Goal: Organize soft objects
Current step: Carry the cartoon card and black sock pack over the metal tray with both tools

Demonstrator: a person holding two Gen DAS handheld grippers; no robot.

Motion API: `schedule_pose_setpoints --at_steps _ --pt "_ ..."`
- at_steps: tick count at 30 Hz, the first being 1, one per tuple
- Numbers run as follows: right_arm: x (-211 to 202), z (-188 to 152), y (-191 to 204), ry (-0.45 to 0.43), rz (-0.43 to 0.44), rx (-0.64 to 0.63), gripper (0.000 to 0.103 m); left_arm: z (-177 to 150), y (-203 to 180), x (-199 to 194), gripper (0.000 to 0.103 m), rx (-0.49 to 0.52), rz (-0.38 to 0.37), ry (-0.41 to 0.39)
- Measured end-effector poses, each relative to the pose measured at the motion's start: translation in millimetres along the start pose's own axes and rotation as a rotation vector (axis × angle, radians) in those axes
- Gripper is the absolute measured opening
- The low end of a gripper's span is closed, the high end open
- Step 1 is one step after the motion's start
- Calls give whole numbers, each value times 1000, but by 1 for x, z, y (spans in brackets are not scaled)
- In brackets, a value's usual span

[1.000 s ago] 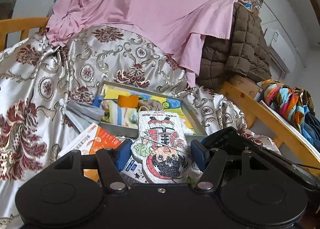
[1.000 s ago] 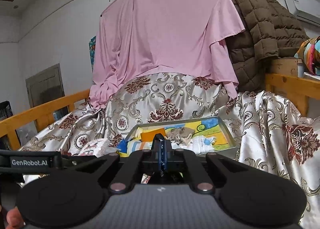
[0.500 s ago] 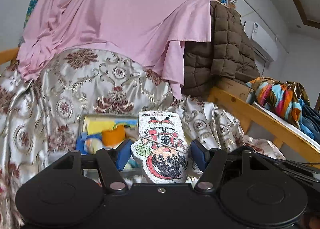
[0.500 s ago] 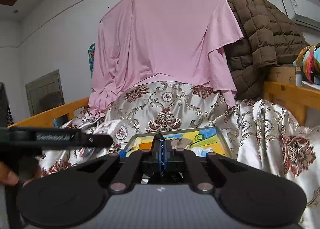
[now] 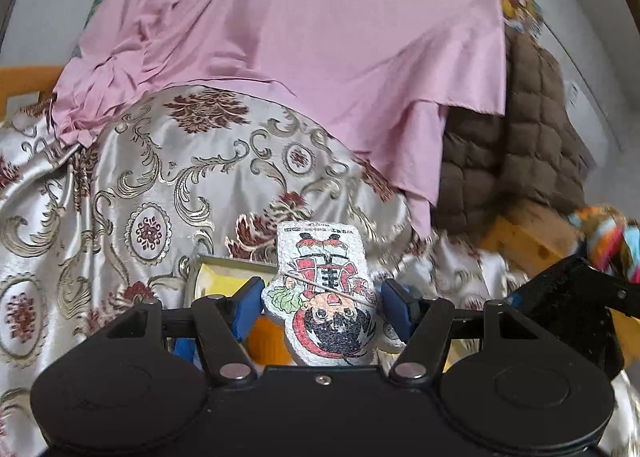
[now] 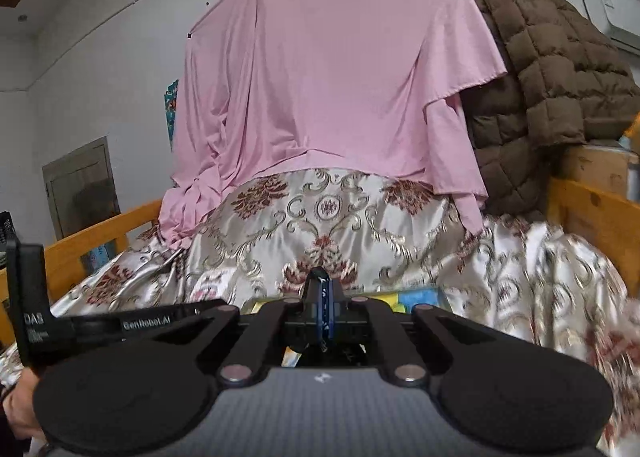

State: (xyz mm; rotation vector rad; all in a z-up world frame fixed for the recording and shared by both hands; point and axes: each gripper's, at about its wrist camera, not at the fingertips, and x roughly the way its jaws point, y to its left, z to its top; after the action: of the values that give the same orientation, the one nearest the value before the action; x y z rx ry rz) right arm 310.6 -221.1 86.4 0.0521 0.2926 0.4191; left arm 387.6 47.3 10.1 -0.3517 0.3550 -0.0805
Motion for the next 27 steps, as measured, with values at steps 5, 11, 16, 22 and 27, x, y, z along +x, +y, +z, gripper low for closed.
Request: schedule_pose_setpoints --at_steps 5,11,16,22,27 --pt "59 23 5 21 -9 -30 3 11 20 36 66 -46 29 21" --pt "129 35 23 48 -46 -56 3 32 59 80 66 -139 -12 130" --pt "177 28 38 95 -67 -43 3 32 73 101 66 -140 -59 207" --pt "216 3 42 188 -142 -19 3 17 73 115 66 -73 -1 275" --pt "229 -12 43 237 -165 -31 3 7 69 120 66 -35 18 304"
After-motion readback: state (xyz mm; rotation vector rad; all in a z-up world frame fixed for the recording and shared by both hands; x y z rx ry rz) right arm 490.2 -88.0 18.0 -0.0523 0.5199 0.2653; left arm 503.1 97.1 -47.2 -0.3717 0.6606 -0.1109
